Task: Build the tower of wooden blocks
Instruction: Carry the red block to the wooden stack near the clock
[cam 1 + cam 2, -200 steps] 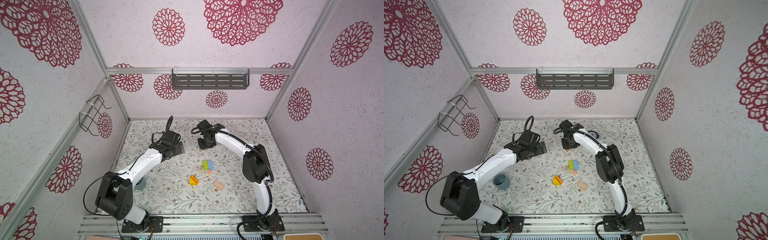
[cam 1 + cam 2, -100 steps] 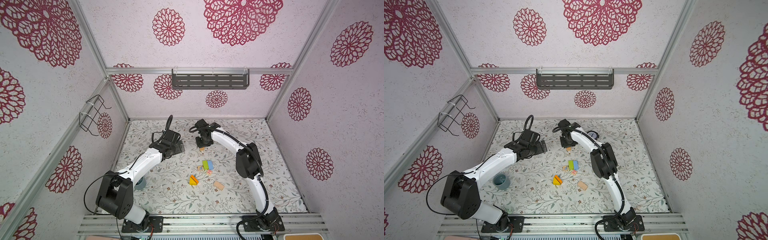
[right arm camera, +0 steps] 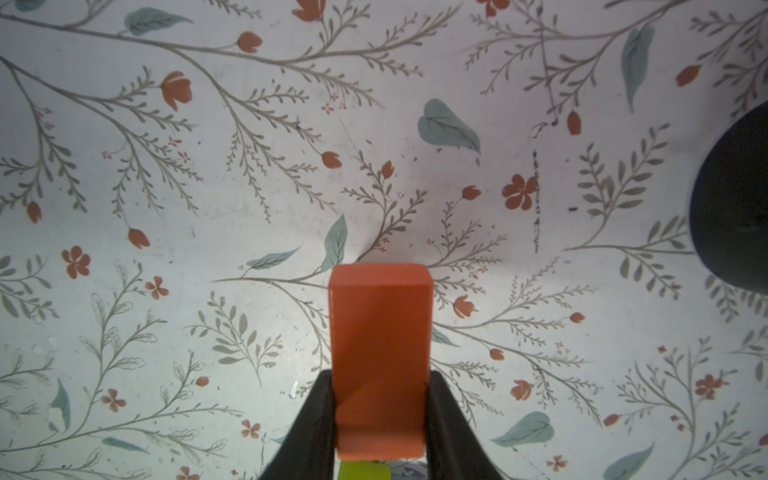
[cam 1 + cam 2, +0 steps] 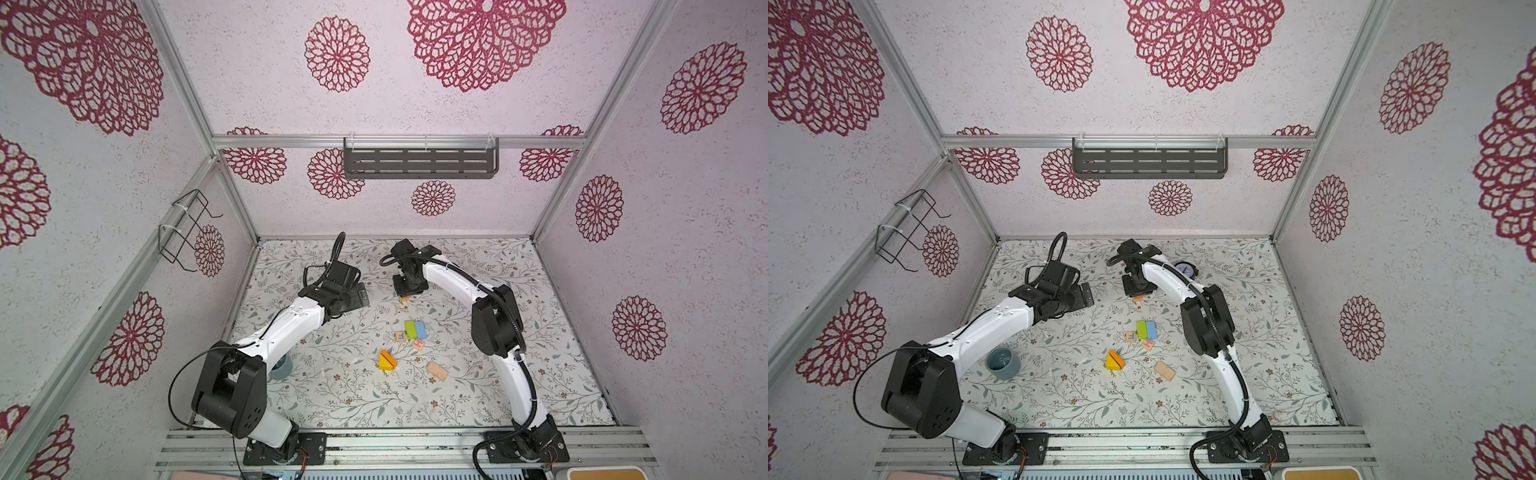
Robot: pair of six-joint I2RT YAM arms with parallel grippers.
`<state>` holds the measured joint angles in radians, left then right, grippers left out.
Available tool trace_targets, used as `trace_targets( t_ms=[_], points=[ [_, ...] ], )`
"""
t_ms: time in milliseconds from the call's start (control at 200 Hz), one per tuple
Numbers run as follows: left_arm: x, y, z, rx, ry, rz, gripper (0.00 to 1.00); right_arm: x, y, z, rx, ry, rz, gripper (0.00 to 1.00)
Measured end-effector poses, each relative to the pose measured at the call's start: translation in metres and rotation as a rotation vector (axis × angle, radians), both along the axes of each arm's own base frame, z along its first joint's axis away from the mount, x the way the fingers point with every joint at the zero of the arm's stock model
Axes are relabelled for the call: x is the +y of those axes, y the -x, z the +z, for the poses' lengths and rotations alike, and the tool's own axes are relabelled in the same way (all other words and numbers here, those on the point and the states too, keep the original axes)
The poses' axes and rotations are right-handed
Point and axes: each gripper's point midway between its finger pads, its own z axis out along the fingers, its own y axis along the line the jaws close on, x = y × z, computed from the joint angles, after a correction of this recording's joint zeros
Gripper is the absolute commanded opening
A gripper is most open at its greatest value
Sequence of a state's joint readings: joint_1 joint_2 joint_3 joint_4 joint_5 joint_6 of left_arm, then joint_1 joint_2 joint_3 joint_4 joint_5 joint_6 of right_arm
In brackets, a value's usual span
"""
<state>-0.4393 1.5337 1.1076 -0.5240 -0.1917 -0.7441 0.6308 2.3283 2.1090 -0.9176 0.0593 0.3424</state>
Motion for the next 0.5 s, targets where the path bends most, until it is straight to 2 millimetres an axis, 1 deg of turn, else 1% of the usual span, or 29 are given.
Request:
trace_targets(
  t_ms=[180,500],
  points=[
    [0.0,0.001,-0.004,0.003,-0.001,0.0,0.97,0.0,0.0,-0.001,0.002,0.001,0.0,0.33],
    [0.001,0.001,-0.004,0.004,-0.001,0.0,0.97,0.0,0.001,-0.014,0.024,0.014,0.0,0.34]
  ],
)
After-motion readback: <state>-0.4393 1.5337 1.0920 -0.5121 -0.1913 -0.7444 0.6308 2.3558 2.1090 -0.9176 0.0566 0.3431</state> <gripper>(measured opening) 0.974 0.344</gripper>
